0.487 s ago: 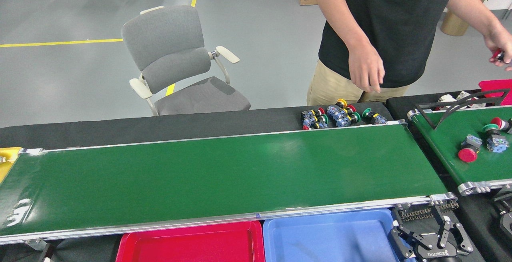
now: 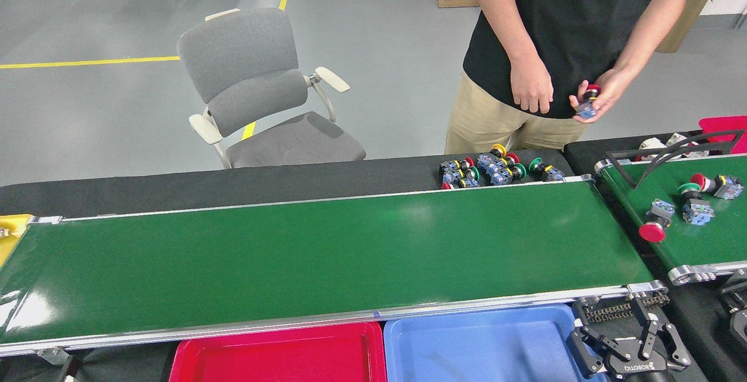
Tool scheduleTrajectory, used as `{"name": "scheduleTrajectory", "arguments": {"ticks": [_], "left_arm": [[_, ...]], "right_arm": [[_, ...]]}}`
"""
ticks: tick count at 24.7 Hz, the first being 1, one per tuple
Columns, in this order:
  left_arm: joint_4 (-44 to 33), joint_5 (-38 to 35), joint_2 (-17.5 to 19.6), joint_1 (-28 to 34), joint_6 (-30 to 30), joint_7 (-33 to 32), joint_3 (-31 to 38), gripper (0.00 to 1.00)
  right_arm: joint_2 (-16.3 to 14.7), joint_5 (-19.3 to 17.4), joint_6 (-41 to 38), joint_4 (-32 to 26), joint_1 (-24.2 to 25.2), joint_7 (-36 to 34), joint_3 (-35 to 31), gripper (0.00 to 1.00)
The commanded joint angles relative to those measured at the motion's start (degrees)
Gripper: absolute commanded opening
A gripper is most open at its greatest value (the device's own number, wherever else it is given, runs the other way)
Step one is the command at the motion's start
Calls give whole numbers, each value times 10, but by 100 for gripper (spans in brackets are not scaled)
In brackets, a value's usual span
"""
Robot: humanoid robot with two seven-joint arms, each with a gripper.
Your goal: Pick switch part from conveyor to tray
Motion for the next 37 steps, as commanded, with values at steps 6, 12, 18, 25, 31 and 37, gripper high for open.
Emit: {"name": "scheduleTrajectory", "arguments": {"ticks": [6,12,18,25,31,37], "left_arm": [[-10,3,10,-15,1,6,5,100],[-6,1,9,-28,2,5,0,100],[-6,0,11,-33,-12,5,-4,100],[-3,1,8,-37,-35,5,-5,100],[5,-2,6,-42,-33,1,-4,100],[10,-3,7,-45,5,0,-6,100]], "right_arm": [[1,-2,21,0,-18,48,-1,100],[3,-2,23,49,-73,66,-1,100],[14,4,65,122,-153,76,32,100],[13,3,129,234,-238,76,96,100],[11,-2,127,305,-285,76,114,53],[1,-3,122,300,-284,73,146,7]]}}
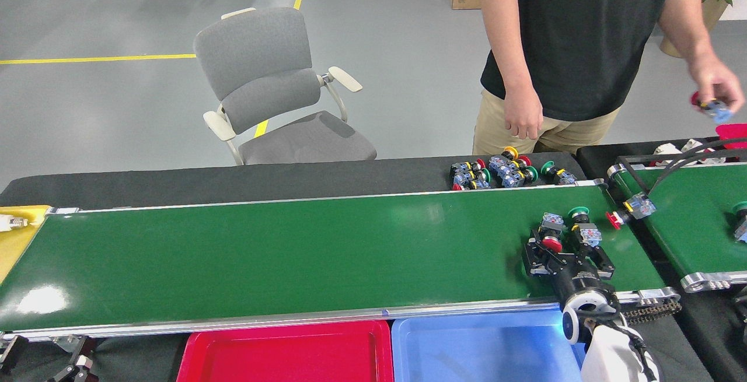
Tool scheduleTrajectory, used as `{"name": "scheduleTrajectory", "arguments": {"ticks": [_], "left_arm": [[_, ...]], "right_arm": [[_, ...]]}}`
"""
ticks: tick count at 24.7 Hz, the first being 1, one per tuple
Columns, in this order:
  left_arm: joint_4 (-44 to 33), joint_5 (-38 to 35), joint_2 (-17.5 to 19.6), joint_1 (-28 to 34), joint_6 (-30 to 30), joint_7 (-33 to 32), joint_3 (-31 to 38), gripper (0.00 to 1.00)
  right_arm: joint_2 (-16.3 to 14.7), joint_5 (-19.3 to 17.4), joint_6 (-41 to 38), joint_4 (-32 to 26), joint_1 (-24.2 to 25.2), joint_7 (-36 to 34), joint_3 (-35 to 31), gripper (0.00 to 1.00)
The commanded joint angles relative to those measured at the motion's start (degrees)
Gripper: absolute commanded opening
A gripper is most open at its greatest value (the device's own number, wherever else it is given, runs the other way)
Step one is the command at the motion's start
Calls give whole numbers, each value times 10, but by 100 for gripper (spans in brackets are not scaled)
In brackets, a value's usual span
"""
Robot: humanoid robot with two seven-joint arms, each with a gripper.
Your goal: Pick switch part from conveyor to tray
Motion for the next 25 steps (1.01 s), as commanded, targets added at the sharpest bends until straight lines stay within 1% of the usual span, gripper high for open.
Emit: {"name": "scheduleTrajectory", "arguments": {"ticks": [1,3,5,7,9,10,11,12,13,14,15,16,17,18,20,23,25], "left_arm": [[-4,-2,5,-3,11,0,1,100],[-3,-1,6,-3,10,0,1,100],[-4,0,6,-2,6,0,1,100],[-4,0,6,-2,5,0,1,100],[-3,-1,8,-1,0,0,1,100],[-3,0,7,-2,-11,-2,1,100],[-2,3,5,-3,-19,-13,1,100],[1,5,4,-3,-26,-32,2,100],[5,7,2,-3,-26,-42,4,100],[6,9,2,-5,-24,-43,4,100],[6,9,2,-5,-23,-43,4,100],[6,9,1,-6,-22,-43,4,100],[5,9,1,-8,-19,-43,4,100],[6,9,2,-9,-18,-42,4,100],[5,8,3,-12,-17,-29,5,100],[5,5,3,-13,-16,12,7,100],[7,5,4,-12,-17,13,12,100]], "right_arm": [[-7,-1,-5,-11,-9,-7,2,6],[-7,-1,-30,-23,-8,-7,3,5],[-5,-1,-102,-52,4,-9,8,5],[-4,-2,-195,-93,24,-9,10,5],[-1,-3,-317,-142,50,-14,15,5],[5,-4,-383,-161,58,-19,23,5],[12,-4,-429,-172,64,-21,36,5],[23,-4,-445,-183,69,-22,55,5],[34,-4,-445,-190,73,-21,80,7],[40,-2,-445,-193,74,-20,104,17],[50,0,-445,-193,74,-19,141,56],[57,1,-445,-193,74,-19,163,95],[66,3,-445,-192,75,-18,186,98],[69,3,-445,-192,76,-17,202,99],[73,0,-445,-192,77,-17,212,99],[76,-5,-445,-198,78,-16,207,99],[73,-13,-445,-214,81,-16,173,99]]}}
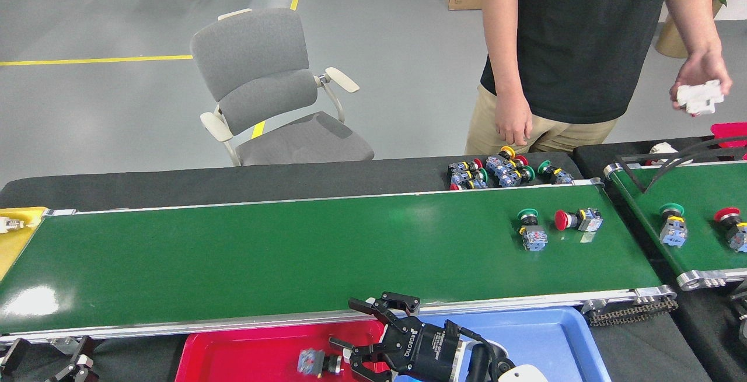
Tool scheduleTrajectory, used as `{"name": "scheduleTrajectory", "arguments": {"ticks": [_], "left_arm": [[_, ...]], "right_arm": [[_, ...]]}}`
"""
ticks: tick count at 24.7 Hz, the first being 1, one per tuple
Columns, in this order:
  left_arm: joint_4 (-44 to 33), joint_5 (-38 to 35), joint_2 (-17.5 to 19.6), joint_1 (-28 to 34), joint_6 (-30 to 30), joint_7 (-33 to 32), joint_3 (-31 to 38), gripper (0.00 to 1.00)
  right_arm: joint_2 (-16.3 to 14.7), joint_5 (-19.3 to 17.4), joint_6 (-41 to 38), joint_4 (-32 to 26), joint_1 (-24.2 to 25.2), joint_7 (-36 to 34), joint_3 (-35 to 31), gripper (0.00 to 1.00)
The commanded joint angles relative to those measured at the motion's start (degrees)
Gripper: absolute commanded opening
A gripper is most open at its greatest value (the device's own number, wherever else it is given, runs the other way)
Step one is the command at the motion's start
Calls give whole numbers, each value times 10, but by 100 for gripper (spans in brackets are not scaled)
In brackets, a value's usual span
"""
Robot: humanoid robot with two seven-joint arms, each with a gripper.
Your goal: Pick switch part from conveyor to tray
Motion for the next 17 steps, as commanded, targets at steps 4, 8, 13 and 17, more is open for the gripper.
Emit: {"name": "scheduleTrajectory", "arguments": {"ticks": [4,8,13,17], "left_arm": [[-4,-1,5,-1,-2,10,7,100],[-5,0,4,1,-4,-16,7,100],[-5,1,4,0,-2,-19,7,100],[-4,1,4,-1,-2,-19,5,100]], "right_arm": [[22,-10,190,-83,95,-1,-161,98],[17,-10,430,-161,203,-4,-179,98],[-5,-9,447,-162,203,-5,-181,98],[-7,-1,449,-157,182,-3,-180,98]]}}
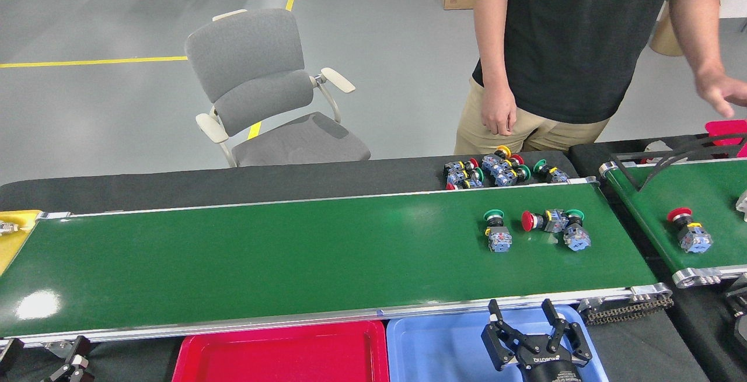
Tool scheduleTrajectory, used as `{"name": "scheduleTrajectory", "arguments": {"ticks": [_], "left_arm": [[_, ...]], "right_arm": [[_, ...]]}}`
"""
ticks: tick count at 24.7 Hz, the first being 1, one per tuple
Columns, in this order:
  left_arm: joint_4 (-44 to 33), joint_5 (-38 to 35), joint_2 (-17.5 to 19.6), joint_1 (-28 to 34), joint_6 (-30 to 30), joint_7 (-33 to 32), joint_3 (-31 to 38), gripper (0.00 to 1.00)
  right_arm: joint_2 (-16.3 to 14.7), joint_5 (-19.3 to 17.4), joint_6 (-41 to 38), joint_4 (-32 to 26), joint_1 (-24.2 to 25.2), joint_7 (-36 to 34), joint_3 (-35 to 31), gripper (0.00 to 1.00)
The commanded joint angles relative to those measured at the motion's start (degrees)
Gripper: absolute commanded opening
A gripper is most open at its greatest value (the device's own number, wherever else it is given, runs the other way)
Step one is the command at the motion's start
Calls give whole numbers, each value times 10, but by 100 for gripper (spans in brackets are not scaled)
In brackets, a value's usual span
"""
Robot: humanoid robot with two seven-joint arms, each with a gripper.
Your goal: Pick switch part from conveyor to tray
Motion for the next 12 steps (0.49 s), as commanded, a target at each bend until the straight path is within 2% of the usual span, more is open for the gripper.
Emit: {"name": "scheduleTrajectory", "arguments": {"ticks": [1,5,12], "left_arm": [[-6,2,4,-3,-1,1,2,100],[-6,2,4,-5,-1,1,-2,100],[-5,-2,4,-3,-1,1,-4,100]], "right_arm": [[-5,5,4,0,-26,-4,4,98],[3,55,5,64,-95,-2,39,98],[17,56,78,204,-214,-1,106,98]]}}
